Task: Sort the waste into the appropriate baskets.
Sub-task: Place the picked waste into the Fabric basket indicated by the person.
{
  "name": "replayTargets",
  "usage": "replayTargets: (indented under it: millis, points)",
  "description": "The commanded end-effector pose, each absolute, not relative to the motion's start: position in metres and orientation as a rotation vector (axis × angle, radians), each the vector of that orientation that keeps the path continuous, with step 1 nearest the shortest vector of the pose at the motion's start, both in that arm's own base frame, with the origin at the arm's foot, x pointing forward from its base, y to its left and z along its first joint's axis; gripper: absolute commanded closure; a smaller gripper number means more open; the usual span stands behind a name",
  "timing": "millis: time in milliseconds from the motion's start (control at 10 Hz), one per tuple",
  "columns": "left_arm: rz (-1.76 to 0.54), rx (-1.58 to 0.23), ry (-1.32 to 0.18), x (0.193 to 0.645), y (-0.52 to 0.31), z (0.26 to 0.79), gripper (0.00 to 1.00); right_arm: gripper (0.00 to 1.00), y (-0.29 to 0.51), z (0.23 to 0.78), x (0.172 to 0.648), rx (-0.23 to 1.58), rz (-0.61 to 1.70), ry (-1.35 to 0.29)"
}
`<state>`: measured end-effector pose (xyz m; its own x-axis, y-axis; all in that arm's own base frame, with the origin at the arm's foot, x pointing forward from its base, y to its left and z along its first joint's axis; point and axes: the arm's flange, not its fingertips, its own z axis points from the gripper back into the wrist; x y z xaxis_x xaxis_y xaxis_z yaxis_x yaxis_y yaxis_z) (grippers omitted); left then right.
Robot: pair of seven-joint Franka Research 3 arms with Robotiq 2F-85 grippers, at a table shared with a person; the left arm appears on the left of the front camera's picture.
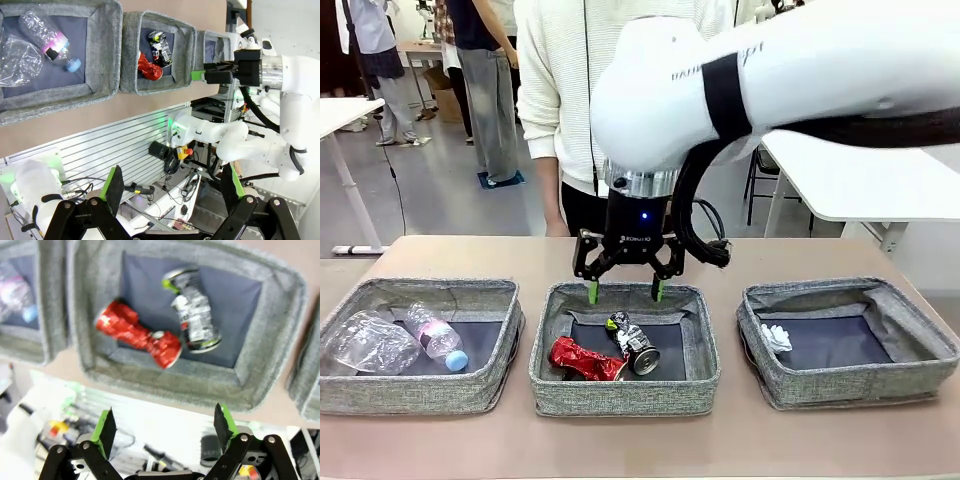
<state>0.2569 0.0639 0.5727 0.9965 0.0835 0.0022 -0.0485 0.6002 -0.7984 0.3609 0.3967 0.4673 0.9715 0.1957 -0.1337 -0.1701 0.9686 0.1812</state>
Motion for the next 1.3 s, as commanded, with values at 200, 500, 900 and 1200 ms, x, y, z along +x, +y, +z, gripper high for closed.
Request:
replayTargets:
  millis: [200, 500, 900, 1200]
  points:
    - [0.057, -0.931, -0.045, 0.255, 0.065, 0.571, 0.00, 0.00, 0.299, 0.568, 0.351, 0.630, 0.211, 0.374]
    - [0.057, -0.931, -0.045, 0.255, 0.065, 0.571, 0.00, 0.00, 0.178, 0.583, 0.344, 0.985, 0.058, 0.213]
    - [0.057, -0.931, -0.045, 0.255, 0.065, 0.571, 0.00, 0.00, -0.017, 0.547, 0.273, 1.278, -0.215, -0.051]
    - [0.057, -0.931, -0.045, 0.255, 0.065, 0.571, 0.00, 0.00, -0.058, 0.529, 0.221, 1.309, -0.373, -0.145]
